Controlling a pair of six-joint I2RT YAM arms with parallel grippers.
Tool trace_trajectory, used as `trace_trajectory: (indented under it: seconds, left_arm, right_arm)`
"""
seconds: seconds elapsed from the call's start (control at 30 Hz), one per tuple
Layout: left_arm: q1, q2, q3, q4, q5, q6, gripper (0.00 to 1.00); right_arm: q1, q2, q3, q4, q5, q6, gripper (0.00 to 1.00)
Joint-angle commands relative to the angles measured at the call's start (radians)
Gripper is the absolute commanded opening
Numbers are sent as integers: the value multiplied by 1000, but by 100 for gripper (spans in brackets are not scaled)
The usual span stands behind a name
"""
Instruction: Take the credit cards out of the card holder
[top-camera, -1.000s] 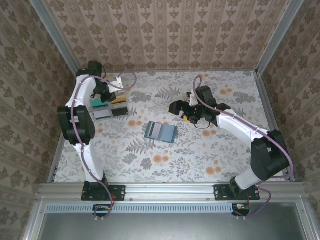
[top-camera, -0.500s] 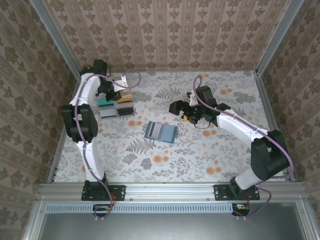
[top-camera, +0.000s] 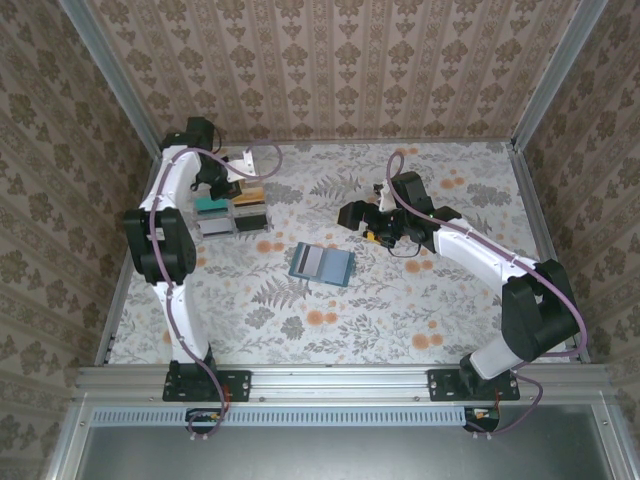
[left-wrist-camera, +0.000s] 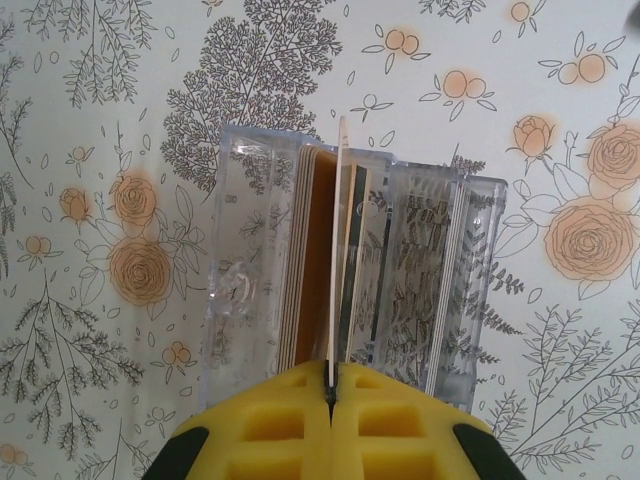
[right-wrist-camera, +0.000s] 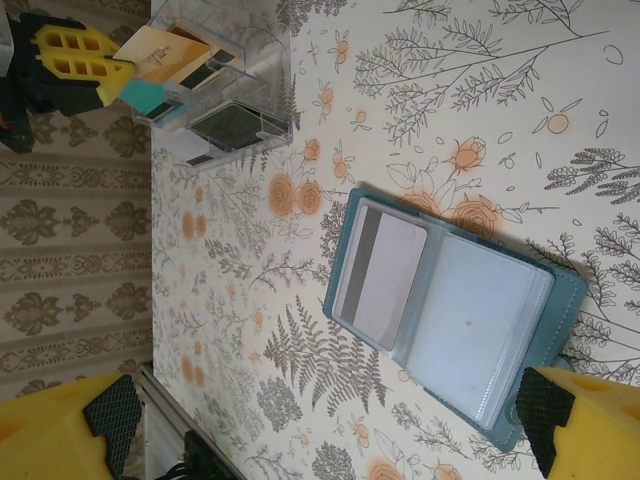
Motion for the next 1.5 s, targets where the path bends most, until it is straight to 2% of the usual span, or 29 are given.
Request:
trace_trajectory:
  seconds: [0.0, 0.13, 0.3, 0.5, 0.73, 0.83, 0.93, 1.0, 1.07, 1.13, 1.23, 1.3, 1.47]
  left_arm:
    - [-1, 29, 11, 13, 5, 48, 0]
    - [0, 36, 2, 40, 15, 41, 1]
    - [6, 37, -27, 85, 20, 21, 12]
    - [18, 7, -27, 109, 62, -16, 31]
    - [25, -77, -37, 154, 114, -69, 34]
    - [30, -143, -84, 232, 139, -138, 36]
    - [30, -239, -199, 440, 122, -295, 40]
    - [23, -309, -300, 601, 61, -444, 50]
    - [4, -369, -373, 690, -17, -554, 54]
    - [-16, -414, -419, 725, -79, -649, 59]
    - [-51, -460, -458, 729, -187, -832, 59]
    - [-66, -483, -478, 703, -251, -1000, 59]
    - [-73, -542, -584, 689, -238, -1349, 59]
  right_arm:
    - [4, 16, 32, -34, 25, 12, 100]
    - [5, 16, 33, -31, 26, 15, 100]
    - [5, 18, 32, -29, 28, 20, 100]
    - [6, 18, 37, -31, 27, 18, 100]
    - [28, 15, 51, -73, 62, -15, 100]
    - [58, 21, 73, -127, 119, -48, 100]
    - [107, 41, 102, -188, 197, -81, 99]
    - [149, 65, 117, -208, 232, -89, 97]
    - [187, 94, 136, -225, 257, -83, 95]
    - [224, 129, 161, -241, 283, -72, 90]
    - [275, 183, 198, -289, 369, -17, 79]
    - [309, 213, 202, -306, 405, 38, 75]
    - [337, 264, 142, -238, 387, 180, 66]
